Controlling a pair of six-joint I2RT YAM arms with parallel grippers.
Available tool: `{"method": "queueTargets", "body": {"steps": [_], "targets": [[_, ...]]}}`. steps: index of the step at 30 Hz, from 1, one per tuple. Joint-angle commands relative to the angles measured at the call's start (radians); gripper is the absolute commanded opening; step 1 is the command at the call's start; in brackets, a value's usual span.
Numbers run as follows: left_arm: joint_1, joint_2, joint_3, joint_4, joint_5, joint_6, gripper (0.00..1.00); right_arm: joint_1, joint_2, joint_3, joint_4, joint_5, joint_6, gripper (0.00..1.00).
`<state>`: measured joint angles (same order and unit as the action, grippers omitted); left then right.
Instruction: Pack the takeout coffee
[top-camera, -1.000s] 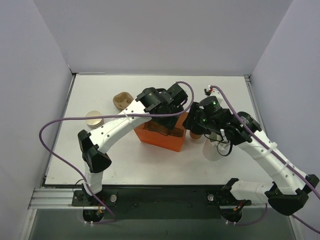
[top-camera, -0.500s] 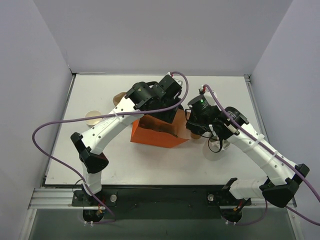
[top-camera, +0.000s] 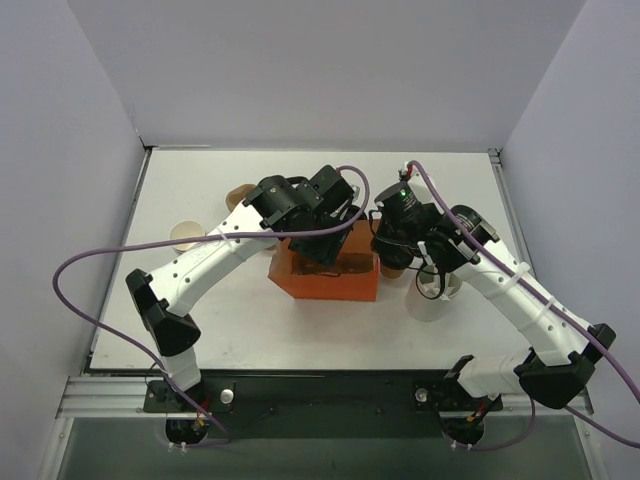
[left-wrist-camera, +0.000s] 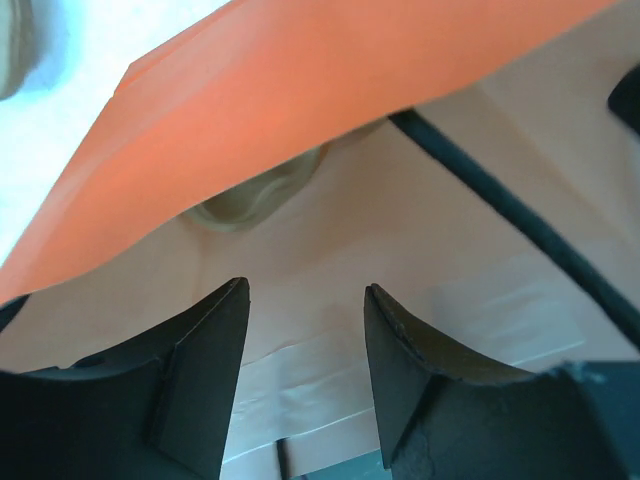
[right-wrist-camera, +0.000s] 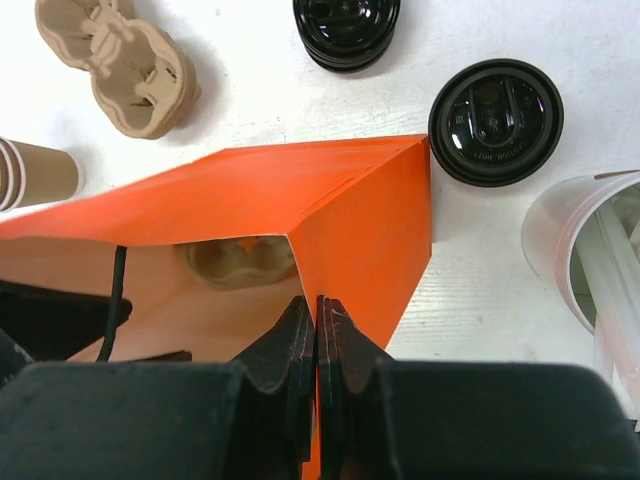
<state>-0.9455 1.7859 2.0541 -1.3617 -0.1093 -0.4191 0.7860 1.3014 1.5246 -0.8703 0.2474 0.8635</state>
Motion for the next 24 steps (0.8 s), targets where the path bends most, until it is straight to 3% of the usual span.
{"method": "queueTargets", "body": {"steps": [1, 6, 15, 17, 24], "targets": [[0.001, -0.082, -0.051, -0.105, 0.085, 0.026, 0.6, -0.004, 0.015, 0.006, -0.039, 0.035, 0.02, 0.0], [-0.002, -0.076, -0.057, -0.151, 0.036, 0.029, 0.66, -0.013, 0.021, -0.003, -0.036, 0.027, 0.026, 0.0], [-0.018, -0.069, -0.063, -0.211, -0.027, 0.037, 0.66, -0.021, 0.027, -0.001, -0.024, 0.009, 0.046, 0.0], [-0.019, -0.069, -0.072, -0.211, -0.05, 0.033, 0.63, -0.024, 0.029, -0.001, -0.022, 0.003, 0.045, 0.0], [-0.022, -0.066, -0.106, -0.209, -0.062, 0.016, 0.41, -0.028, 0.024, -0.003, -0.015, -0.007, 0.051, 0.0]]}}
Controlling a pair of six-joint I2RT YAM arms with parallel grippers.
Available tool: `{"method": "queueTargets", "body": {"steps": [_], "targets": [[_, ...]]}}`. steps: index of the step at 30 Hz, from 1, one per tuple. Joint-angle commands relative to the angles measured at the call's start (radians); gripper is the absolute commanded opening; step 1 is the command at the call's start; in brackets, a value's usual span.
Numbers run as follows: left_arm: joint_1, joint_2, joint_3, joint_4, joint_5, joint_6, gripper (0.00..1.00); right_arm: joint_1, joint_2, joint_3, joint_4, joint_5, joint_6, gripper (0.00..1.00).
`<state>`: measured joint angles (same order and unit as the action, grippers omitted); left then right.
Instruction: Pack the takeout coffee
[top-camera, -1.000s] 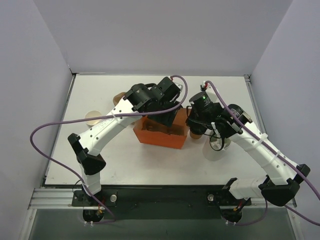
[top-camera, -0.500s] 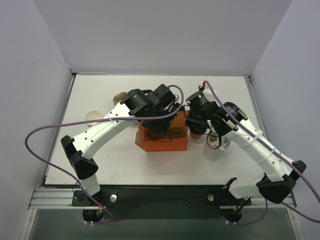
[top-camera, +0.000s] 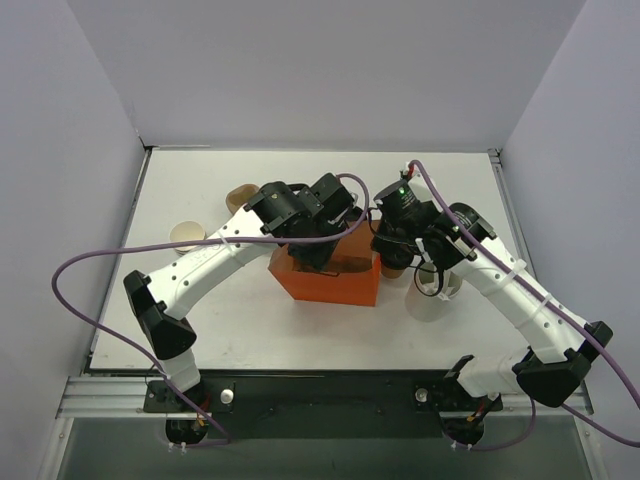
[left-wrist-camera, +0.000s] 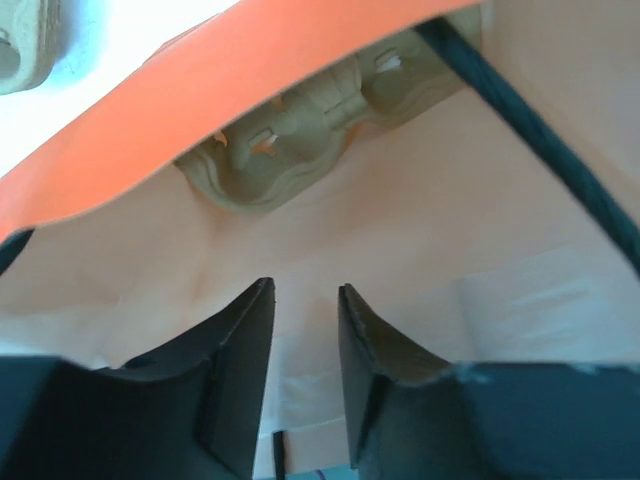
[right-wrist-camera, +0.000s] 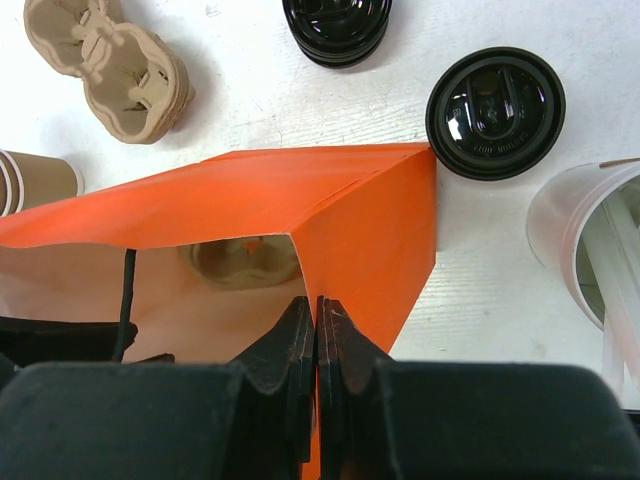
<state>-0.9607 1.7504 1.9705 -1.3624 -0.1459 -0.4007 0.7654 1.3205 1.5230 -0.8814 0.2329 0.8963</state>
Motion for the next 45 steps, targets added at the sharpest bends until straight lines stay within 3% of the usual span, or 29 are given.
{"method": "queueTargets", "body": {"steps": [1, 10, 16, 28, 34, 41, 45], "targets": [[-0.007, -0.034, -0.042, -0.207, -0.027, -0.003, 0.41, -0.008, 0.005, -0.003, -0.002, 0.006, 0.016, 0.0], [-0.006, -0.086, -0.074, -0.164, 0.016, 0.011, 0.41, -0.057, 0.0, -0.021, 0.005, -0.029, 0.029, 0.0], [-0.007, -0.107, -0.088, -0.158, 0.026, 0.014, 0.55, -0.081, -0.012, -0.029, 0.019, -0.052, 0.035, 0.0], [0.002, -0.149, -0.03, -0.083, 0.078, 0.019, 0.61, -0.086, -0.015, -0.04, 0.029, -0.067, 0.035, 0.0], [0.056, -0.215, -0.018, 0.05, 0.136, -0.007, 0.61, -0.087, -0.021, -0.047, 0.032, -0.072, 0.035, 0.0], [0.14, -0.336, -0.16, 0.209, 0.285, -0.024, 0.61, -0.09, -0.032, -0.058, 0.064, -0.095, 0.036, 0.0], [0.184, -0.371, -0.171, 0.206, 0.237, -0.03, 0.66, -0.09, -0.047, -0.076, 0.09, -0.127, 0.03, 0.0]]}}
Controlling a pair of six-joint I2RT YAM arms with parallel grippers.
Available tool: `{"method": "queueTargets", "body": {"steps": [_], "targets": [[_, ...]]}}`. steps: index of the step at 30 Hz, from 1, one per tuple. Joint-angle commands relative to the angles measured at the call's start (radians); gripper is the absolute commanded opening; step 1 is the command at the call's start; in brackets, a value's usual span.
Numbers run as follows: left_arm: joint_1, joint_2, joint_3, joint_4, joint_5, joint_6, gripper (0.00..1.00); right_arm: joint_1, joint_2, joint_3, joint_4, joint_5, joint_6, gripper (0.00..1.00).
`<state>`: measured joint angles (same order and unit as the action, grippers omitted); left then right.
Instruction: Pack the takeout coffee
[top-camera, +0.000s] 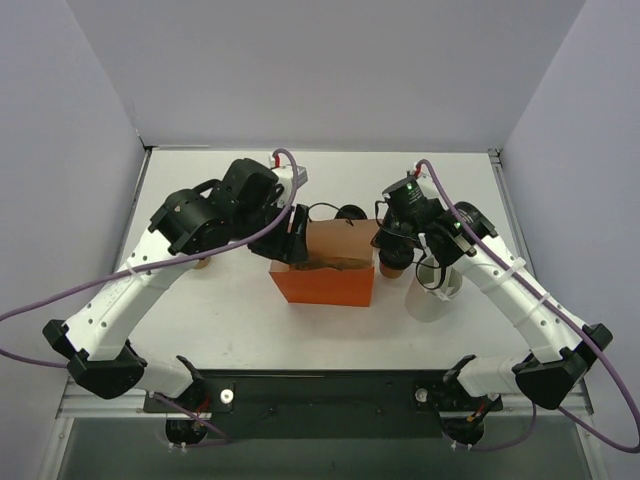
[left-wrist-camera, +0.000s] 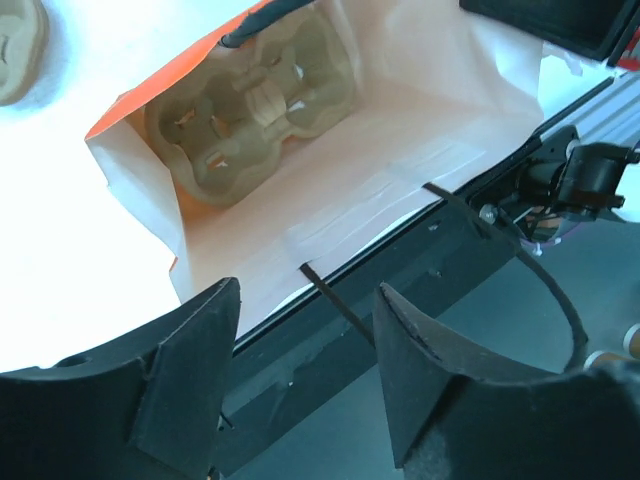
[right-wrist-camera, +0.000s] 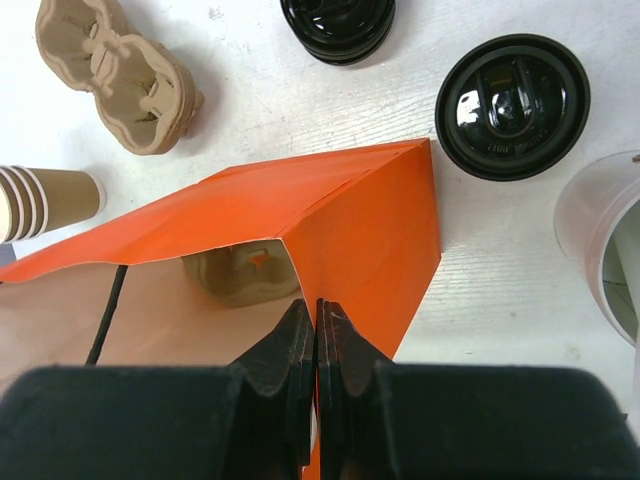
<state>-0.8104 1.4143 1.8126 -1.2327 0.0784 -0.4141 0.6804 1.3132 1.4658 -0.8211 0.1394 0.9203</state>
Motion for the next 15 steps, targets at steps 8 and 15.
{"method": "queueTargets", "body": {"steps": [8, 15], "targets": [[0.093, -0.064, -0.033, 0.007, -0.157, 0.014, 0.68, -0.002, -0.08, -0.065, 0.059, -0.08, -0.05, 0.0], [0.093, -0.052, -0.09, 0.032, -0.195, 0.038, 0.67, 0.001, -0.083, -0.075, 0.092, -0.132, -0.129, 0.0]]}}
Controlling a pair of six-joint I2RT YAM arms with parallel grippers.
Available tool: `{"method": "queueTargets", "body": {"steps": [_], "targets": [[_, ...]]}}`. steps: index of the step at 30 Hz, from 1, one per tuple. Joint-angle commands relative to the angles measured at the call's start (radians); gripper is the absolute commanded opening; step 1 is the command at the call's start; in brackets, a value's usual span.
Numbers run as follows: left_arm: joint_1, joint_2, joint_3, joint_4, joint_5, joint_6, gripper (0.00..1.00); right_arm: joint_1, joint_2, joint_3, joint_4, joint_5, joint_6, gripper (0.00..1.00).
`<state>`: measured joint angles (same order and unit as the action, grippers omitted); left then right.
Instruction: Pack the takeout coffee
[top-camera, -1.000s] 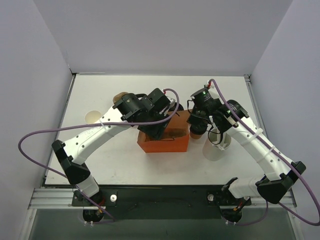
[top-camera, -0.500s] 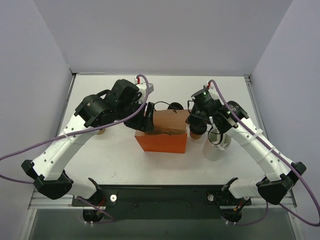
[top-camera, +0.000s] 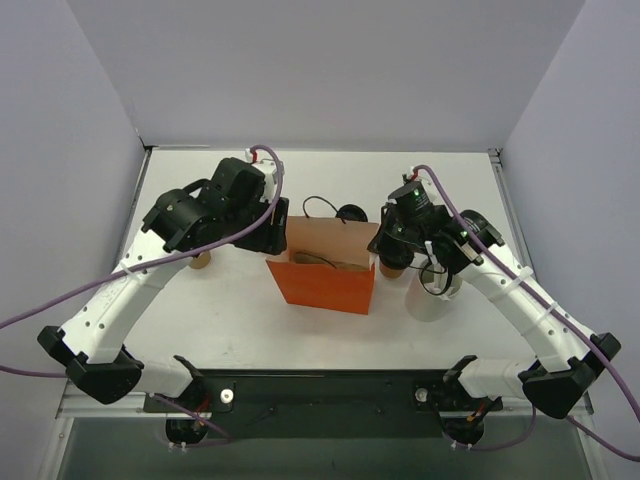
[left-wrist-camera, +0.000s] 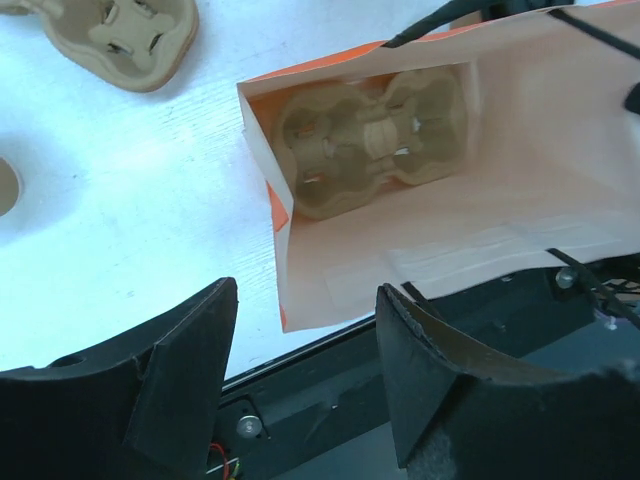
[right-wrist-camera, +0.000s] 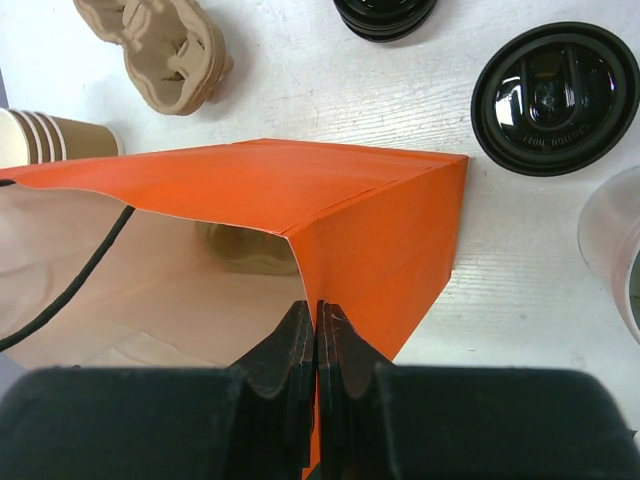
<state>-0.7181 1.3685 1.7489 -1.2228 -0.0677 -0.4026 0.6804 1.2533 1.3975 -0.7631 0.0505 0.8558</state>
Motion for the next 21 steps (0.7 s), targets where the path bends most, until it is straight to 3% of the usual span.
{"method": "queueTargets", "body": {"steps": [1, 9, 11, 13, 14, 17, 19, 21], "targets": [[0.0, 0.0, -0.026, 0.023, -0.063, 0.036, 0.66, 0.004, -0.02, -0.003, 0.036, -0.041, -0.076, 0.0], [0.002, 0.047, -0.018, 0.032, -0.132, 0.059, 0.6, 0.019, -0.028, -0.011, 0.068, -0.087, -0.141, 0.0], [0.002, 0.055, -0.031, 0.048, -0.121, 0.067, 0.55, 0.021, -0.025, -0.012, 0.073, -0.09, -0.144, 0.0], [0.003, 0.066, -0.037, 0.046, -0.092, 0.068, 0.43, 0.021, -0.023, -0.011, 0.076, -0.089, -0.139, 0.0], [0.003, 0.079, -0.031, 0.036, -0.084, 0.067, 0.23, 0.021, -0.022, -0.009, 0.076, -0.087, -0.136, 0.0], [0.003, 0.109, 0.059, -0.029, -0.047, 0.056, 0.0, 0.019, -0.015, -0.005, 0.076, -0.092, -0.12, 0.0], [0.002, 0.127, 0.229, -0.104, -0.014, 0.006, 0.0, 0.018, -0.017, -0.015, 0.077, -0.084, -0.092, 0.0], [0.0, 0.136, 0.285, -0.142, 0.003, -0.028, 0.0, 0.016, -0.023, -0.061, 0.084, -0.054, -0.086, 0.0]]}}
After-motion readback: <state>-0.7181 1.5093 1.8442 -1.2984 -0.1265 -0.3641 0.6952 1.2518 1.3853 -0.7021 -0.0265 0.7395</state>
